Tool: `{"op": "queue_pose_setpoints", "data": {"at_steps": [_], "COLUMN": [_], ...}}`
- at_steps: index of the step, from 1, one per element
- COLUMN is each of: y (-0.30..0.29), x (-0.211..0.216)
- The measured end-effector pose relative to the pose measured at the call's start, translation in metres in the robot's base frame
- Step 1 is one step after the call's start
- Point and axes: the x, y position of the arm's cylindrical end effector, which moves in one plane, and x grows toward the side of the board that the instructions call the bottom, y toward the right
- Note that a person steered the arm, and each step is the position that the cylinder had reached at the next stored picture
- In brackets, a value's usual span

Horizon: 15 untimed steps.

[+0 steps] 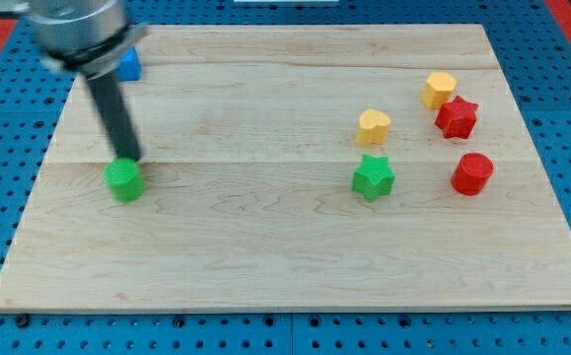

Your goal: Move the green star closer to the green circle

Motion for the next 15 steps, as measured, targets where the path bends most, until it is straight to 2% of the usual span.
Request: {"op": "queue_pose_setpoints", "data": {"at_steps": [1,2,3,4,5,6,7,8,10,11,13,14,15], "y": [-0.051,0.019,0.109,0.217,0.327,0.345,0.227,0.088,0.117,0.071,0.112,0.066,0.076], "x": [0.066,0.053,0.091,0.083,0.054,0.006,0.01,0.032,0.057,0.066,0.08,0.098,0.113]}}
